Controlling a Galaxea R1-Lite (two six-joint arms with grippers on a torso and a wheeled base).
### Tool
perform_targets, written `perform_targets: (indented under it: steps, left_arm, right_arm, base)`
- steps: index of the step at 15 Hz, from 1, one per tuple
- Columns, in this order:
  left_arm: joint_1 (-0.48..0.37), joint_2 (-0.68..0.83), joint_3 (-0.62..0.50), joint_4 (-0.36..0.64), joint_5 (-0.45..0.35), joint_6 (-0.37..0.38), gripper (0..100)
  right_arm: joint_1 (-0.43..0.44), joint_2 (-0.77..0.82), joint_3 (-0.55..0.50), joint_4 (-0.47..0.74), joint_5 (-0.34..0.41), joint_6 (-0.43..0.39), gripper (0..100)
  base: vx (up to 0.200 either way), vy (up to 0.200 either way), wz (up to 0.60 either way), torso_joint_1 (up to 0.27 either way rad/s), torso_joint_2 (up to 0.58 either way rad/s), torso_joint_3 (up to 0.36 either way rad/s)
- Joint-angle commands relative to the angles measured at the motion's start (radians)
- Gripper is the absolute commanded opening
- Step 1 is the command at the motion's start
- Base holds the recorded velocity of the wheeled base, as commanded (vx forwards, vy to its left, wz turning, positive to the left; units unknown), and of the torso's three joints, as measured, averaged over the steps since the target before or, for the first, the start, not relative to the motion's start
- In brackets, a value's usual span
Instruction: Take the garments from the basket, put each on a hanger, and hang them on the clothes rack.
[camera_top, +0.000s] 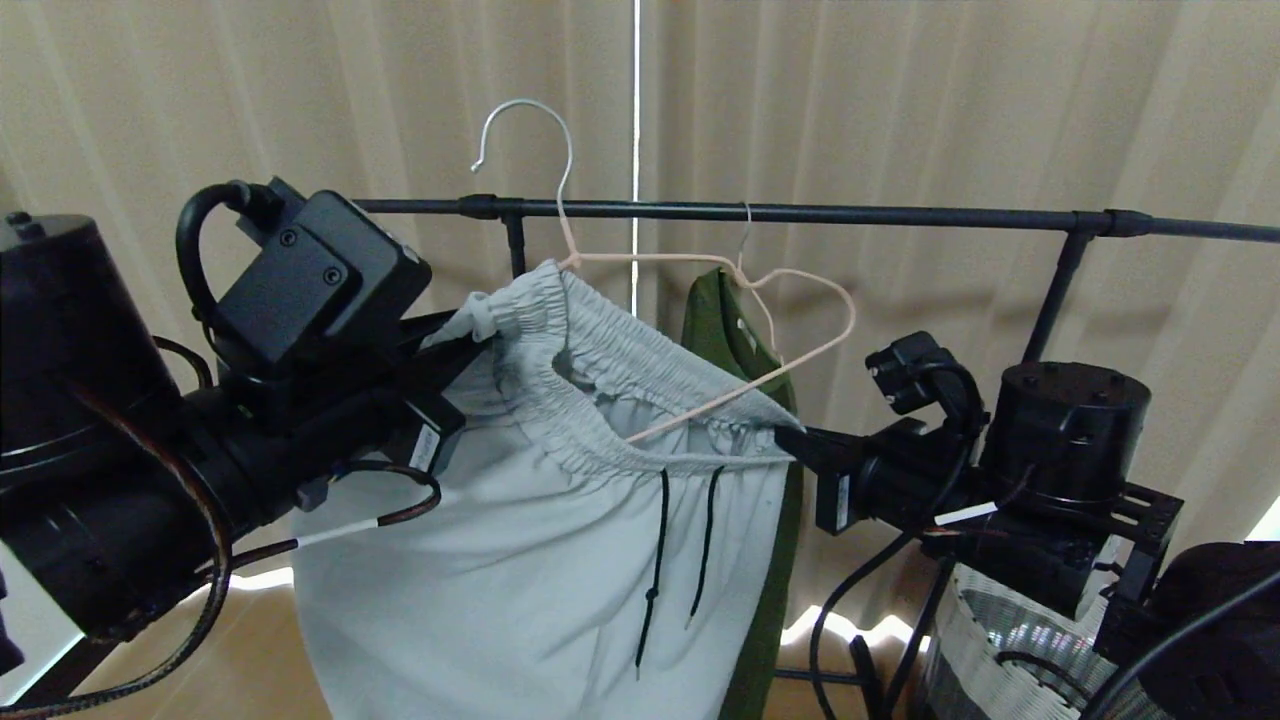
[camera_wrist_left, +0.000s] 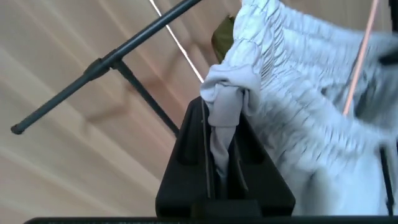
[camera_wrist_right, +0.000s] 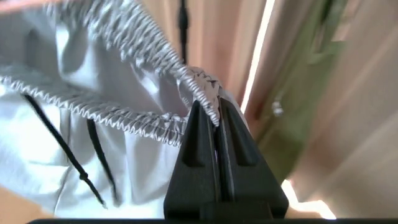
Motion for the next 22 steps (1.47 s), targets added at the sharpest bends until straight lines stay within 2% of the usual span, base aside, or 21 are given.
perform_targets:
  steps: [1,4,8,12,17,18,22]
  left_arm:
    - [0.021,-0.005,0.040,-0.007,0.001,0.035,0]
    - [0.052,-0.004,0.051,-0.007,0.001,0.085,0]
    - [0.065,-0.007,0.108,-0.007,0.003,0.096,0]
    - [0.153,-0.013,0.161,-0.007,-0.008,0.245,0]
    - [0.174,-0.015,0.224,-0.005,-0.049,0.276,0]
    - [0.171,-0.015,0.241,-0.005,-0.080,0.277,0]
    - [0.171,-0.008,0.235,-0.005,-0.118,0.282,0]
  right_arm:
    - [-0.041,-0.007,-0.005,-0.001,-0.001,-0.004,0]
    - [-0.073,-0.008,-0.007,0.001,-0.001,-0.004,0]
    - [-0.129,-0.005,-0.038,0.007,0.007,-0.004,0]
    - [-0.130,-0.013,-0.042,0.010,0.012,-0.027,0]
    - [-0.130,-0.015,-0.065,0.021,0.022,-0.060,0]
    - [-0.130,-0.013,-0.081,0.042,0.022,-0.060,0]
    - [-0.092,-0.015,-0.105,0.071,0.024,-0.066,0]
  base:
    - [0.000,0.000,0.00,0.000,0.00,0.000]
    - [0.000,0.000,0.00,0.000,0.00,0.000]
    - [0.000,0.000,0.00,0.000,0.00,0.000]
    - [0.000,0.000,0.00,0.000,0.00,0.000]
    - [0.000,0.000,0.00,0.000,0.00,0.000]
    - [0.000,0.000,0.00,0.000,0.00,0.000]
    - [0.000,0.000,0.00,0.000,0.00,0.000]
